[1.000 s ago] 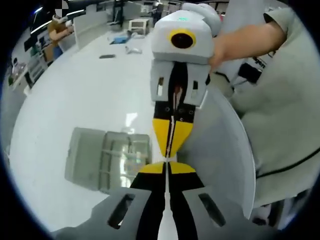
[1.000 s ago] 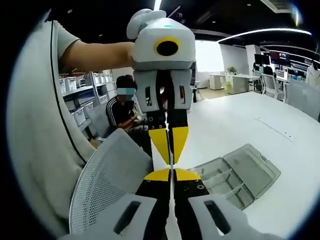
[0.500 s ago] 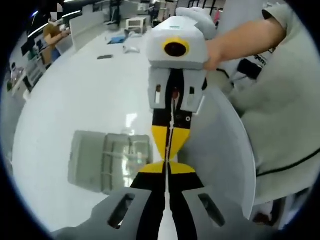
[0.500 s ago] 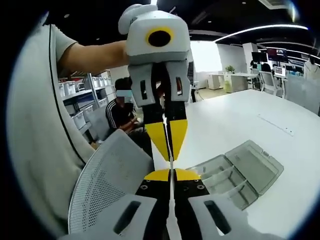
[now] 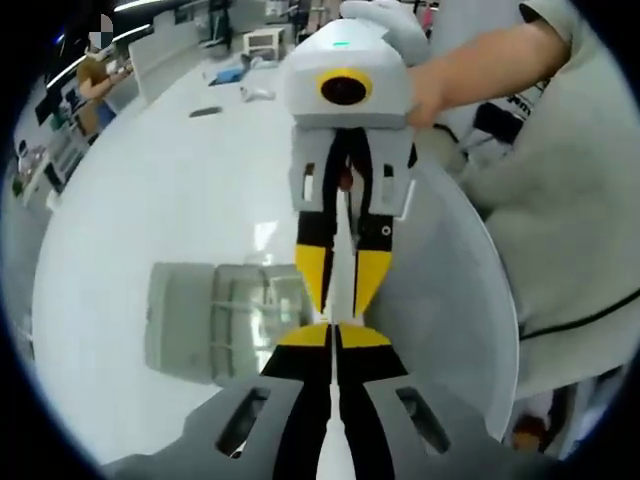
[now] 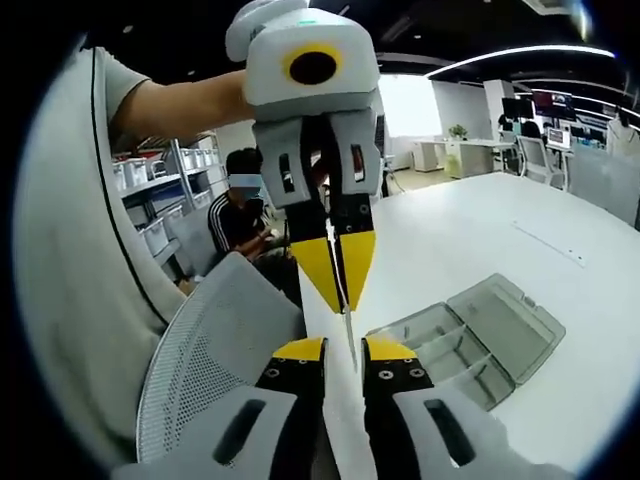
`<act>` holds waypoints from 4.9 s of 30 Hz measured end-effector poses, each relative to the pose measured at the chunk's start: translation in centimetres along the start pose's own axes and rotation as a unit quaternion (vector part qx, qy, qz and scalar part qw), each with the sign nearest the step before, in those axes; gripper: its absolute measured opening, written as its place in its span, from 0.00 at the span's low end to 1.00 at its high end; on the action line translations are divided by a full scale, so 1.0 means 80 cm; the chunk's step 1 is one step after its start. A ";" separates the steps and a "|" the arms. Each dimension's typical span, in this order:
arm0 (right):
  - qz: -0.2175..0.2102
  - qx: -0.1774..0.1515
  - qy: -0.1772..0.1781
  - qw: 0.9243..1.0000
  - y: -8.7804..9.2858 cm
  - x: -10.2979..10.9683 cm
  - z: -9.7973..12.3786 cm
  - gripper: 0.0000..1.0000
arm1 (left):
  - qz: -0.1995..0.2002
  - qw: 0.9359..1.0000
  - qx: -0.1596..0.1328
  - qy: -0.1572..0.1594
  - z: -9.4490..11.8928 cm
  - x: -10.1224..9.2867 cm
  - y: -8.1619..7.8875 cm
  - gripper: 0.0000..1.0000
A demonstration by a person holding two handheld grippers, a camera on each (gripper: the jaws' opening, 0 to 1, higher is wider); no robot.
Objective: Insert the divider into the dual guide fixture by aligning both edges with the guide slots and pushing it downward to the bottom, including one-sided entry, uneven engagement, binding, and posture correction.
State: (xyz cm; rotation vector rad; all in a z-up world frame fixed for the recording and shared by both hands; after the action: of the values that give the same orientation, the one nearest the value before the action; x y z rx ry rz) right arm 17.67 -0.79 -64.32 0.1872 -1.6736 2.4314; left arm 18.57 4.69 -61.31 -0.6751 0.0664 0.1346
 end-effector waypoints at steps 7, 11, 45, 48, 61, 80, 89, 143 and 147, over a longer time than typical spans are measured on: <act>0.001 0.006 0.013 1.000 0.001 -0.005 0.005 0.16 | -0.002 1.000 0.018 -0.008 -0.001 0.007 0.011 0.00; 0.002 0.011 0.019 1.000 0.003 -0.008 0.009 0.16 | 0.001 1.000 0.025 -0.016 0.000 0.012 0.017 0.00; 0.013 0.024 0.054 0.998 -0.003 -0.009 0.034 0.27 | 0.019 0.992 0.109 -0.063 -0.006 0.063 0.052 0.00; 0.014 0.026 0.056 0.998 -0.002 -0.010 0.036 0.28 | 0.020 0.991 0.113 -0.064 -0.007 0.064 0.053 0.00; 0.010 0.031 0.059 0.998 -0.001 -0.008 0.038 0.29 | 0.024 0.989 0.120 -0.078 -0.018 0.077 0.062 0.00; 0.005 0.026 0.062 0.998 -0.004 -0.007 0.039 0.31 | 0.029 0.989 0.117 -0.089 -0.027 0.086 0.070 0.00; 0.000 0.026 0.062 0.998 -0.003 -0.007 0.039 0.32 | 0.029 0.989 0.118 -0.089 -0.029 0.085 0.076 0.00; -0.017 0.021 0.065 0.998 0.004 -0.012 0.041 0.32 | 0.024 0.989 0.122 -0.085 -0.040 0.090 0.082 0.00; -0.017 0.020 0.066 0.997 0.003 -0.012 0.042 0.31 | 0.023 0.989 0.123 -0.084 -0.041 0.090 0.083 0.00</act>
State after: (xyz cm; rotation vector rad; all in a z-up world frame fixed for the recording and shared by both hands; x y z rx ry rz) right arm 18.55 -4.09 -63.55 0.0575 -1.5552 2.3967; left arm 24.68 8.50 -68.72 -0.4141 -0.0638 0.2227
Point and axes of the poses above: the point that each gripper's makers call its tool centre point, and the gripper's own axes: z roughly backward along the fingers, x roughly to its left, y roughly out of its underside, the point moved 4 cm from there along z, roughly backward along the fingers, and after that the axes turned 6 degrees about -x, right-handed, at the moved point
